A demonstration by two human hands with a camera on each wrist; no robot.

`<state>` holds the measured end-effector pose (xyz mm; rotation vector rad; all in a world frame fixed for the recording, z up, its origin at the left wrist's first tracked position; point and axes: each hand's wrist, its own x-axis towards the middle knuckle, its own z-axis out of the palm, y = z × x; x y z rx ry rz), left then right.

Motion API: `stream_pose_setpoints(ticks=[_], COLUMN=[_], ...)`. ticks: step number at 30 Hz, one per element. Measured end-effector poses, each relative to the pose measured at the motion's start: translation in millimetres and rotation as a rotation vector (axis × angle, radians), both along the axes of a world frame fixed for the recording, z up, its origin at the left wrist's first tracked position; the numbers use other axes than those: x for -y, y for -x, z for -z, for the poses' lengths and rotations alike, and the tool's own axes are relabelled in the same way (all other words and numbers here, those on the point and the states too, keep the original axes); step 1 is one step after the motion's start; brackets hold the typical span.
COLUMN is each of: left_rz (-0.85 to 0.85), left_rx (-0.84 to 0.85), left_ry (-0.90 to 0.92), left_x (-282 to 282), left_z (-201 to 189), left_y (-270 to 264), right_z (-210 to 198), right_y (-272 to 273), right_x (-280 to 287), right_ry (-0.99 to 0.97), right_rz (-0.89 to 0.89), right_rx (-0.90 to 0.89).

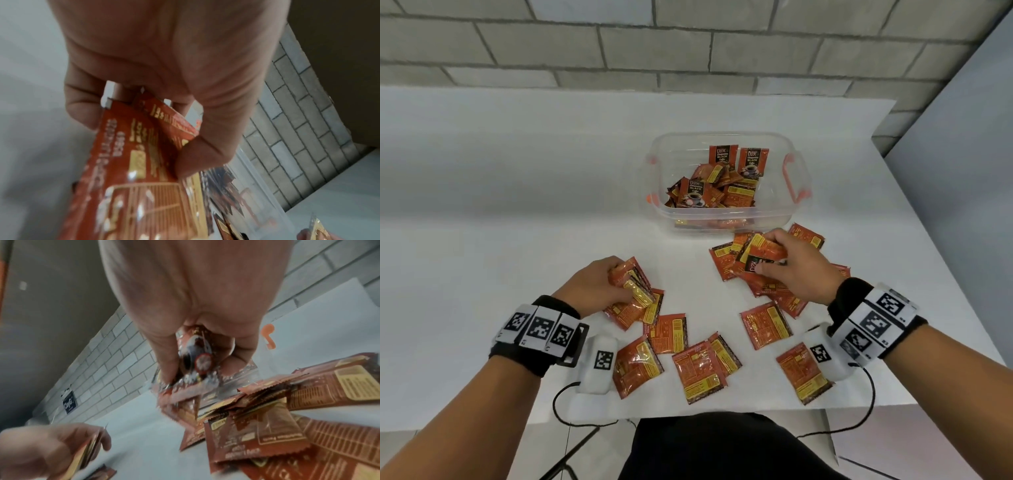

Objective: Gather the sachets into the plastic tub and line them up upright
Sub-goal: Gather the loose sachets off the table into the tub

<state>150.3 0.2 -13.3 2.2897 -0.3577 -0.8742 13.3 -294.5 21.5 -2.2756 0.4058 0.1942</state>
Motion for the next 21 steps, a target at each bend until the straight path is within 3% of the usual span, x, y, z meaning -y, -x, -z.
stream_pose_setpoints(ticks=[4, 8, 14, 21], left_rz=[0.144, 0.203, 0.198, 0.078], left_rx=[-0.05, 0.0, 0.084, 0.091], left_ry=[-0.058, -0.134, -0.22, -0.162], left_x=[-0.4, 5.0, 15.2, 7.1], left_z=[3.3, 6.4, 8.9, 9.5], left_y=[7.0, 11.1, 8.7, -0.7], right_z=[-3.5, 7.1, 16.7, 19.7], right_y=[11.3, 21.9, 19.3, 19.5], right_x=[3.2, -2.3, -3.3, -4.4], right_ry=[-0.004, 0.226, 0.412, 0.403], right_rz=[-0.272, -0.47, -0.541, -0.525], right_rx=[-0.262, -0.466, -0.484, -0.366])
